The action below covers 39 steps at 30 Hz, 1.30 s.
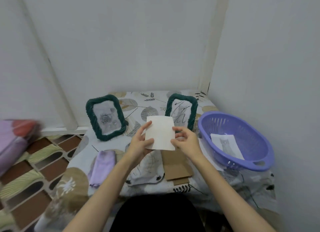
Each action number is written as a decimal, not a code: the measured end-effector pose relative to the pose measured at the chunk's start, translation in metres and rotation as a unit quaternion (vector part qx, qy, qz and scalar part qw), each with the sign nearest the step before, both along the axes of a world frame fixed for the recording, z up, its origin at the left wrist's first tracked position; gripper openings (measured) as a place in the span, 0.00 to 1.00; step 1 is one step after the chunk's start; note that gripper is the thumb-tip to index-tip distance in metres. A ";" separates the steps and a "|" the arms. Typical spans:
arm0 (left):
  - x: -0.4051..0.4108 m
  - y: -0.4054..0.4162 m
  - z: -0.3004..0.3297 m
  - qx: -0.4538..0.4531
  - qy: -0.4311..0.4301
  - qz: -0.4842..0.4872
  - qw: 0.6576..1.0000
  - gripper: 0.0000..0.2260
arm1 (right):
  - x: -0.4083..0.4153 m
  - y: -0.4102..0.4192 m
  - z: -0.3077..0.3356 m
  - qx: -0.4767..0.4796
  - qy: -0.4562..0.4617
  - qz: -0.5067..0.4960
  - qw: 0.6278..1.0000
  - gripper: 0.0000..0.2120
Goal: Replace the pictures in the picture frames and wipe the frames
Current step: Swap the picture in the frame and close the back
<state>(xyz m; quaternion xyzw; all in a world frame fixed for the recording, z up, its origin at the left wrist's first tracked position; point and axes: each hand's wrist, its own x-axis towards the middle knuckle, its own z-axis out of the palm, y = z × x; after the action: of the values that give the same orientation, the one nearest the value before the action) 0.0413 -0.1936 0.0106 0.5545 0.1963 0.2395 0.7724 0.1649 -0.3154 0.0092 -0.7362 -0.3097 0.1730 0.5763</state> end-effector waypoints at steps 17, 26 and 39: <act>-0.062 0.054 -0.058 0.360 0.321 0.038 0.875 0.16 | -0.034 0.045 -0.051 -0.213 -0.061 0.120 0.968 0.17; -0.066 0.055 -0.061 0.393 0.323 -0.001 0.861 0.16 | -0.035 0.041 -0.051 -0.235 -0.103 0.141 0.956 0.18; -0.067 0.057 -0.062 0.432 0.353 -0.023 0.830 0.19 | -0.038 0.033 -0.058 -0.265 -0.172 0.145 0.938 0.19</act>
<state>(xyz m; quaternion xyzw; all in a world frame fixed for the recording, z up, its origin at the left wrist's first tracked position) -0.0256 -0.1364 -0.0512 0.8827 0.3192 0.0699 0.3377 0.1273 -0.2821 -0.0486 -0.8278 -0.4506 0.2016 0.2667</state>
